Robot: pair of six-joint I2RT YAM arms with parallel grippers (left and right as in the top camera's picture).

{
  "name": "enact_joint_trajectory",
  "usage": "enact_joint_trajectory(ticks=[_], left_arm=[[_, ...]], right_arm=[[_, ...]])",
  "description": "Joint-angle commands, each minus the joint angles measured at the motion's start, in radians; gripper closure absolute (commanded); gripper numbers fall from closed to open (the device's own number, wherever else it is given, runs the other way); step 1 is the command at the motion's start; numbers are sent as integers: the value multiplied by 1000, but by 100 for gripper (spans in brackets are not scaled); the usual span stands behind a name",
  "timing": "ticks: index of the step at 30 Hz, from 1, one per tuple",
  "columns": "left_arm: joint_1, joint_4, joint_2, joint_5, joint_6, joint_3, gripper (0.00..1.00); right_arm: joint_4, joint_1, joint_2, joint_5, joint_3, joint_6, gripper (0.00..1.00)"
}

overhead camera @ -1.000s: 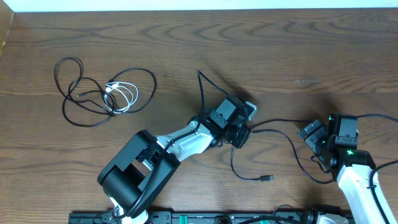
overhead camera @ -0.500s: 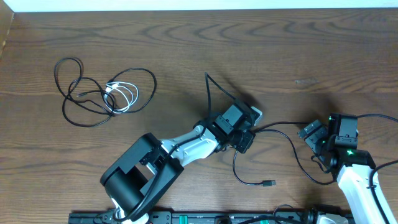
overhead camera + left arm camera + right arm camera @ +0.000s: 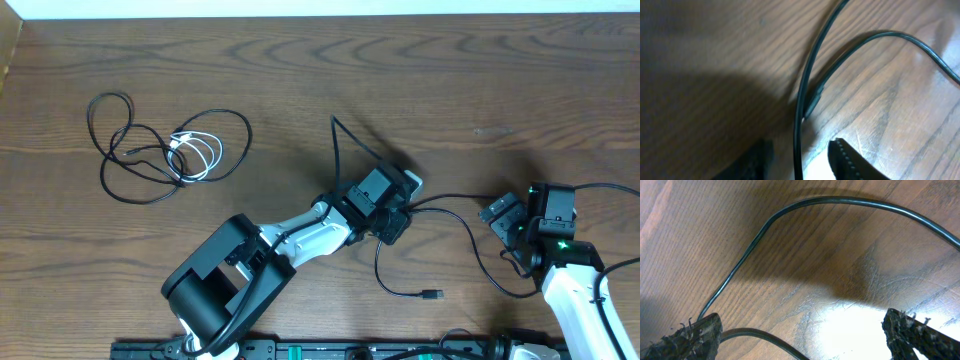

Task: Untangle cables

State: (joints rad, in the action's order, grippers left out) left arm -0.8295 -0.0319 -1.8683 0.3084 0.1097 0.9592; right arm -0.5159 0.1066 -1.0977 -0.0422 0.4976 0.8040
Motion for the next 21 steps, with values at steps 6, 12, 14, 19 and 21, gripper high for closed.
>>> enact_joint_trajectory(ticks=[6,12,14,19,21], left_arm=[[-3,-133,7,-7,-156,-6,48],[-3,-143,5,-7,-351,-6,48],[-3,-133,1,-7,-400,-6,48],[-9,-131,-23,-5,-439,-6,48],[-21,-131,-35,-3,-439,-6,48]], right_arm=[[-1,6,-2,-19,-2,10,1],[-1,6,-2,-19,-2,10,1],[-1,6,-2,-19,-2,10,1],[-1,6,-2,-19,-2,10,1],[-1,6,-2,-19,-2,10,1]])
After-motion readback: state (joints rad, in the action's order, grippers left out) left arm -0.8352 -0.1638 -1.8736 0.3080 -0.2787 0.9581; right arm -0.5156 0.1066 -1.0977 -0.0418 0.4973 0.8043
